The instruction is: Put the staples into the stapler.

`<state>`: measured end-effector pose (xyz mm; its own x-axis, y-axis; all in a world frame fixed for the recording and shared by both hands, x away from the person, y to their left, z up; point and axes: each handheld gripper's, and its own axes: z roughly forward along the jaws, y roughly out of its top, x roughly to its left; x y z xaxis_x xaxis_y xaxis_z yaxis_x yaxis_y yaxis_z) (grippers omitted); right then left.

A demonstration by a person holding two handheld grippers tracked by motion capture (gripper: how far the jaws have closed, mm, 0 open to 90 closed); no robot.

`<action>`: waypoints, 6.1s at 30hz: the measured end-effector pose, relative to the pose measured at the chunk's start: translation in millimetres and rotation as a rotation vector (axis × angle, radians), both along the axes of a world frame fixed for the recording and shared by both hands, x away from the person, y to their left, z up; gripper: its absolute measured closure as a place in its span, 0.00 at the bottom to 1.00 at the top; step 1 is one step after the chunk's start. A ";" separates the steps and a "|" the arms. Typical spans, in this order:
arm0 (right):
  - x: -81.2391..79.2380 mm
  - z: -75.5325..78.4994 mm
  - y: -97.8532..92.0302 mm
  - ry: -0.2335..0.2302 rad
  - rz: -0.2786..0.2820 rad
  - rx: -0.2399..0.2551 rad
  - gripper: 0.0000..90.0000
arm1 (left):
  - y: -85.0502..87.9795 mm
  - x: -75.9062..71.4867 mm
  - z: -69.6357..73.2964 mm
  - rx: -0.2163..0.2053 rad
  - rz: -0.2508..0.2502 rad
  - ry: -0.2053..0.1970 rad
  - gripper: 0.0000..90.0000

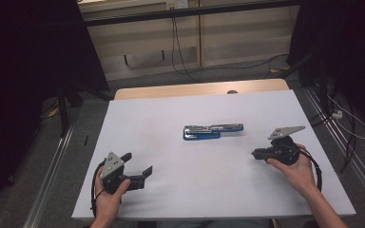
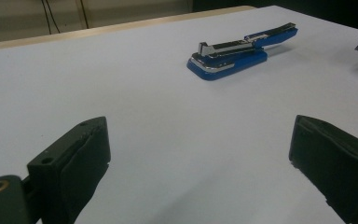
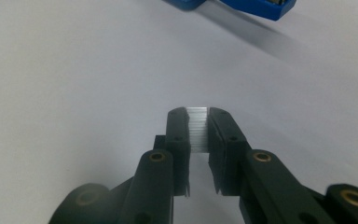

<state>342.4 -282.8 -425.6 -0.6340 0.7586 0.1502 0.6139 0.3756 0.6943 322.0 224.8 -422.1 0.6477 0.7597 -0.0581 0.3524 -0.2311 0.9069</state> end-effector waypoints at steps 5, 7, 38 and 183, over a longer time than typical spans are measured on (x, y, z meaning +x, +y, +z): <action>0.0 2.7 0.9 -0.026 0.000 0.017 0.88 | -0.9 0.5 -0.4 0.001 0.001 0.004 0.06; 0.1 3.7 1.5 -0.035 0.006 0.023 0.88 | -1.0 0.6 -0.4 0.008 0.000 0.001 0.06; 21.6 26.3 34.9 -0.136 0.071 0.053 0.88 | -1.4 1.1 -1.5 0.014 0.012 0.004 0.06; 164.9 21.1 175.4 -0.138 0.519 -0.071 0.88 | 0.8 3.2 -2.2 0.003 -0.012 0.016 0.05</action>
<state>507.3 -107.4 -404.5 -0.9383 0.3457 -0.0007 0.2404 0.6539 0.7174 325.3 225.6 -424.3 0.6555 0.7523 -0.0664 0.3641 -0.2377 0.9005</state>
